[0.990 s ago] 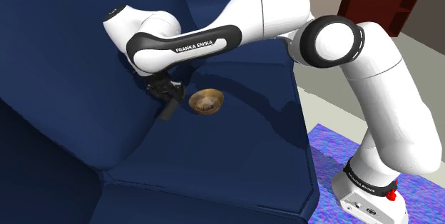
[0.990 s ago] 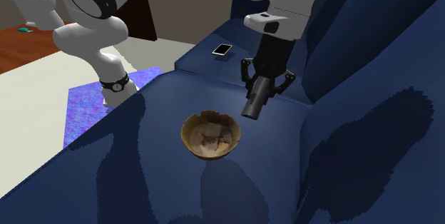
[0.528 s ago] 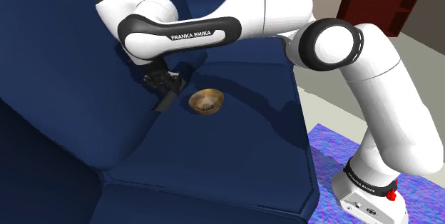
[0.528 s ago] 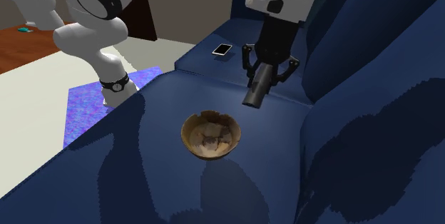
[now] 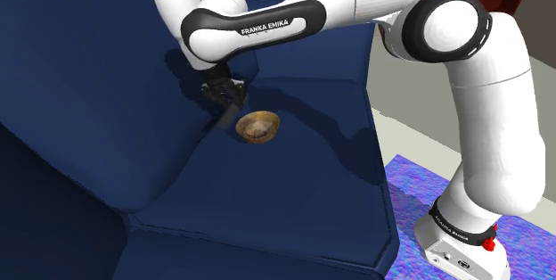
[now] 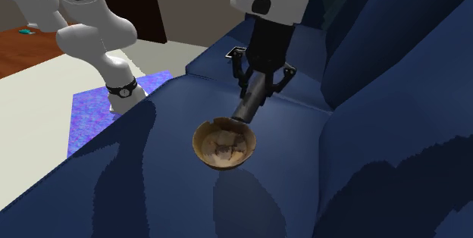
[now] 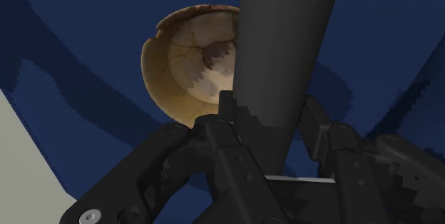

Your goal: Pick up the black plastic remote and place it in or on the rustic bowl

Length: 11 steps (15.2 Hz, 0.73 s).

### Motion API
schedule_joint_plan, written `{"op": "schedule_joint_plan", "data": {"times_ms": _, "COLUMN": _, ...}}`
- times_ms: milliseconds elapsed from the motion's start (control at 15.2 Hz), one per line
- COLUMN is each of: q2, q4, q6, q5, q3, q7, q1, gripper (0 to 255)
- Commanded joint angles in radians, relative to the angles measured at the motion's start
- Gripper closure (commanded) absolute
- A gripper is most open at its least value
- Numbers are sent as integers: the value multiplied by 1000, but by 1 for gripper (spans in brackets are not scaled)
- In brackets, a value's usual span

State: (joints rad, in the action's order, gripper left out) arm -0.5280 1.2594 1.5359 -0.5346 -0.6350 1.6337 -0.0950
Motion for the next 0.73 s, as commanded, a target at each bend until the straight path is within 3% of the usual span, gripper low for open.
{"op": "schedule_joint_plan", "data": {"times_ms": 0, "q2": 40, "q4": 68, "q6": 41, "q5": 15, "q3": 1, "q7": -34, "q1": 58, "gripper": 255}}
{"op": "schedule_joint_plan", "data": {"times_ms": 396, "q2": 187, "q4": 286, "q6": 170, "q5": 75, "q3": 11, "q7": -154, "q1": 235, "gripper": 255}}
{"op": "schedule_joint_plan", "data": {"times_ms": 660, "q2": 180, "q4": 330, "q6": 218, "q5": 68, "q3": 16, "q7": -138, "q1": 238, "gripper": 255}}
